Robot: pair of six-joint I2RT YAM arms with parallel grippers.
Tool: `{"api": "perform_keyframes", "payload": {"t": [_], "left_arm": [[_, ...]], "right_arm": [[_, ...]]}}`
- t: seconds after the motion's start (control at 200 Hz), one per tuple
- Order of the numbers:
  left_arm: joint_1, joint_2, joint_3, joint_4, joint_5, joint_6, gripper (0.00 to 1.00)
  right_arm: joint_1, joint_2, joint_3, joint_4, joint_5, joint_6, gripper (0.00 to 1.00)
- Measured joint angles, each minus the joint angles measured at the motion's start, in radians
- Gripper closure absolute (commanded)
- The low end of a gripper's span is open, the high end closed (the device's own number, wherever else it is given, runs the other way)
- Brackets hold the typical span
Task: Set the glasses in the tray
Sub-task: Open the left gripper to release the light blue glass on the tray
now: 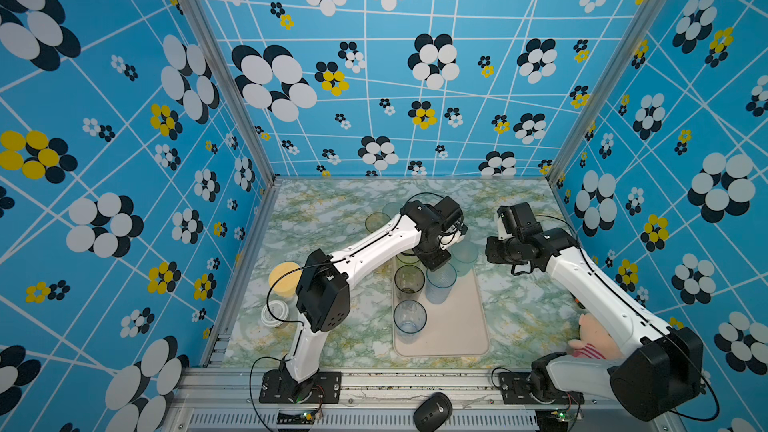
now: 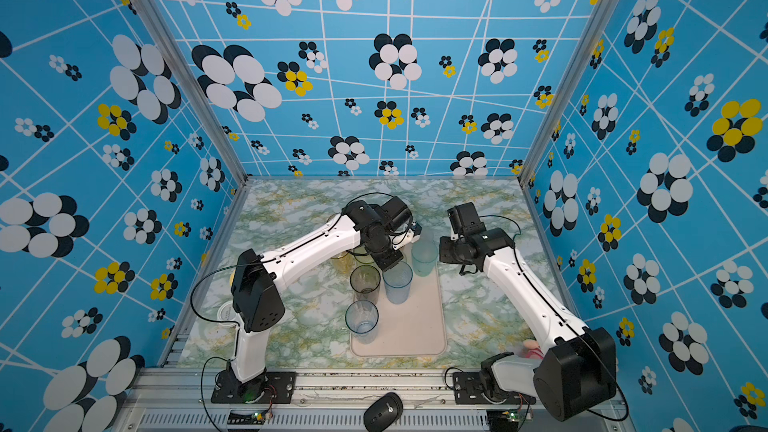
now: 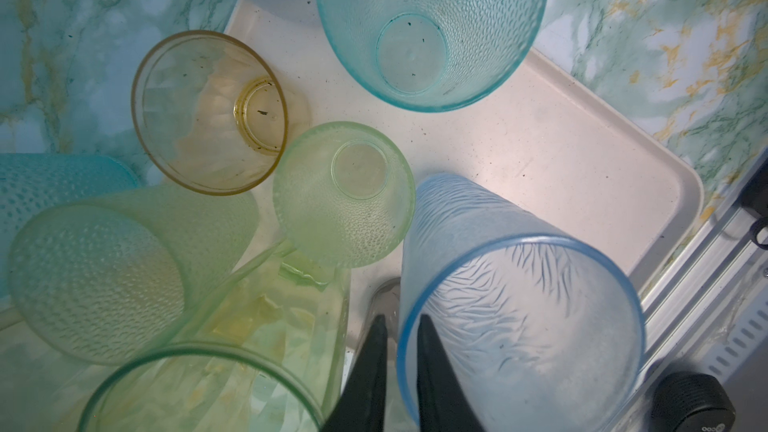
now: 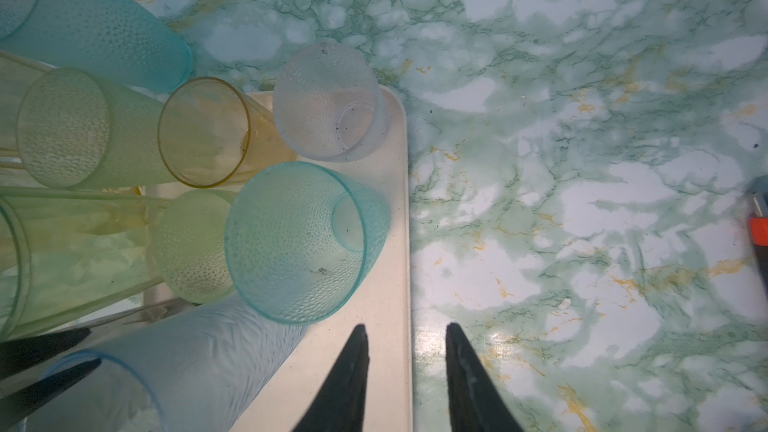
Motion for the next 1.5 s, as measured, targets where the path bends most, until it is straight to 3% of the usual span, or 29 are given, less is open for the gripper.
{"api": "perform_keyframes", "payload": {"t": [1.045,1.5], "left_arm": [[0.000,-0.043,-0.026,0.043,-0.001,-0.001,0.75],[0.000,-0.222,-0.118,0.192,-0.017,-0.004,0.72]], "right_arm": [[0.000,0.000,0.000,0.000,-0.004,0.000,0.66],[0.000,0.011,-0.002,0.015,-0.030,0.000,0.64]]}}
